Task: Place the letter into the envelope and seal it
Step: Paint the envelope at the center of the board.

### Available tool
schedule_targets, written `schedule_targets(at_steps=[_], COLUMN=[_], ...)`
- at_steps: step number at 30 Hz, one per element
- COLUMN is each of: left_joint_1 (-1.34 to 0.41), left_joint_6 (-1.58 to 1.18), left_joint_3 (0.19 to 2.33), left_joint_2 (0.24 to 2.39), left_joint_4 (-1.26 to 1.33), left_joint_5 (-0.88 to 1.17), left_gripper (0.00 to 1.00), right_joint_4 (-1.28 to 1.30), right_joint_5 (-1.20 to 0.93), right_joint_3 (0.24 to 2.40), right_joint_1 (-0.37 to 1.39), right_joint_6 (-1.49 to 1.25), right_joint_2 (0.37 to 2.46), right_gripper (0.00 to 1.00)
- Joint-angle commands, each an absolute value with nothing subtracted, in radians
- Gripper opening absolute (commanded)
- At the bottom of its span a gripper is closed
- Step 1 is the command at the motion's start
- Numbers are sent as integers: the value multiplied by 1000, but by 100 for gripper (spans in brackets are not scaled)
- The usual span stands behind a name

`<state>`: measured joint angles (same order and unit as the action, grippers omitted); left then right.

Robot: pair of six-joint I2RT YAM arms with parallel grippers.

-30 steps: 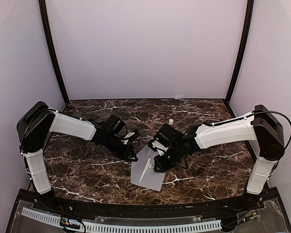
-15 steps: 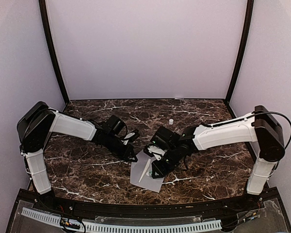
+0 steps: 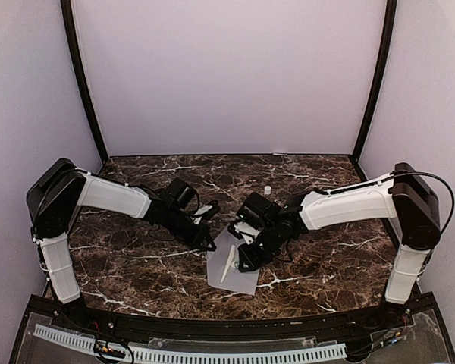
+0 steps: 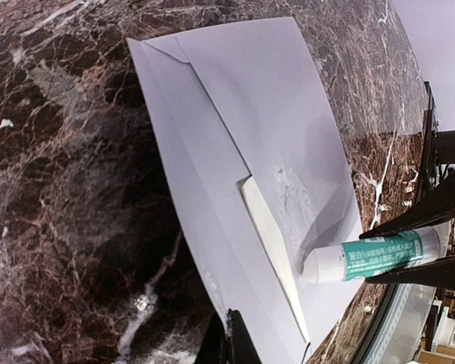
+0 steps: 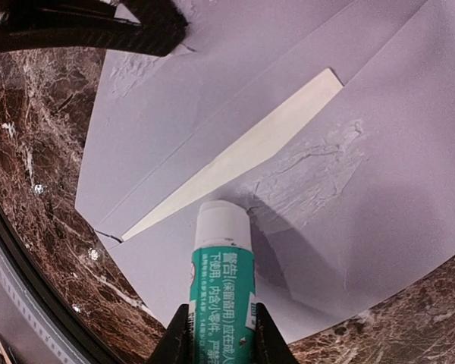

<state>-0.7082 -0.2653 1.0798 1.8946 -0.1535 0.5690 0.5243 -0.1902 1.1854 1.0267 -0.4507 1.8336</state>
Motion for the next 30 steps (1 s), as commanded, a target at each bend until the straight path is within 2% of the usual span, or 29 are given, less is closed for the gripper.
schedule_targets(at_steps=[1, 30], left_joint_1=[-730, -738], left_joint_6=[-219, -201], left_joint_3=[1104, 1117], left_joint_2=[1899, 1910], left_joint_4=[-191, -215], left_joint_5=[582, 570], left_gripper=[0, 0], right_joint_4=[521, 507], right_joint_5=[-145, -89], right_joint_3=[1206, 1253], right_joint_1=[1001, 888], right_joint_6=[-458, -392], right_joint_2=[1859, 1938], right_gripper=[0, 0])
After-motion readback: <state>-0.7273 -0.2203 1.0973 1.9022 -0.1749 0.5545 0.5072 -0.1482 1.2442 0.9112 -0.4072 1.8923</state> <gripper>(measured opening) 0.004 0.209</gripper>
